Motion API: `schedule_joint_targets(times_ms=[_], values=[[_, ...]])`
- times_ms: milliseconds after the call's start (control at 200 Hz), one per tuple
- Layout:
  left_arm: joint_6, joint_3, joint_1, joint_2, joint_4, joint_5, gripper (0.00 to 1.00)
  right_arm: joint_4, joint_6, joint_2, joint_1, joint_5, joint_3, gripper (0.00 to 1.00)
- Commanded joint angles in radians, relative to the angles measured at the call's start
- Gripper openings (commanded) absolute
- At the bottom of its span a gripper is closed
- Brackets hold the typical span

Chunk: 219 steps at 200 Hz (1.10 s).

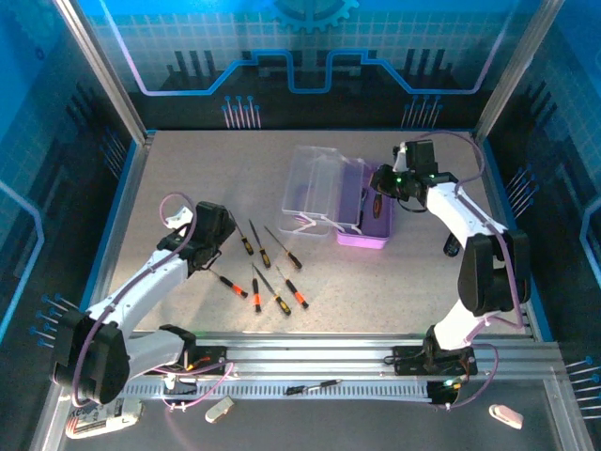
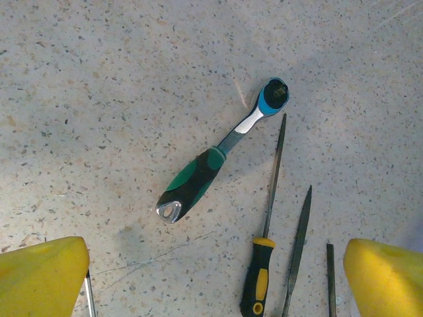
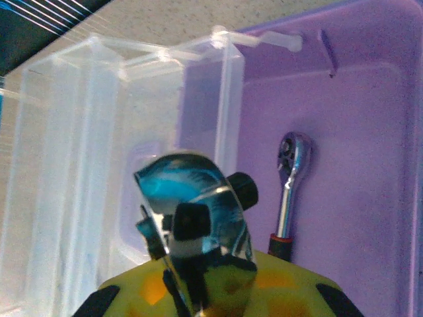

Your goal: Pack the tool kit

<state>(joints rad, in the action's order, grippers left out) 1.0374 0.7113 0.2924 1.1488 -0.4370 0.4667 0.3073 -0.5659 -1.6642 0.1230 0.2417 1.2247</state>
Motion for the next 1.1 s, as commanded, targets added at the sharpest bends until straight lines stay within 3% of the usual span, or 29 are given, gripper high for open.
schedule_joint_targets(times_ms=[0, 395, 635, 1091], values=[[0.021, 0.036, -0.007, -0.019, -0.015, 0.000, 0.99, 0.009, 0.021, -0.023, -0.008, -0.015, 0.003, 0.06], [0.026, 0.038, -0.008, -0.020, -0.011, -0.023, 0.99, -0.001, 0.019, -0.170, -0.001, -0.032, 0.063, 0.07], [0.035, 0.036, -0.009, -0.042, -0.029, -0.007, 0.99, 0.083, 0.030, -0.280, 0.008, -0.095, 0.154, 0.07], [0.042, 0.030, -0.010, -0.039, -0.020, -0.019, 0.99, 0.110, 0.006, -0.383, 0.035, -0.139, 0.215, 0.12]])
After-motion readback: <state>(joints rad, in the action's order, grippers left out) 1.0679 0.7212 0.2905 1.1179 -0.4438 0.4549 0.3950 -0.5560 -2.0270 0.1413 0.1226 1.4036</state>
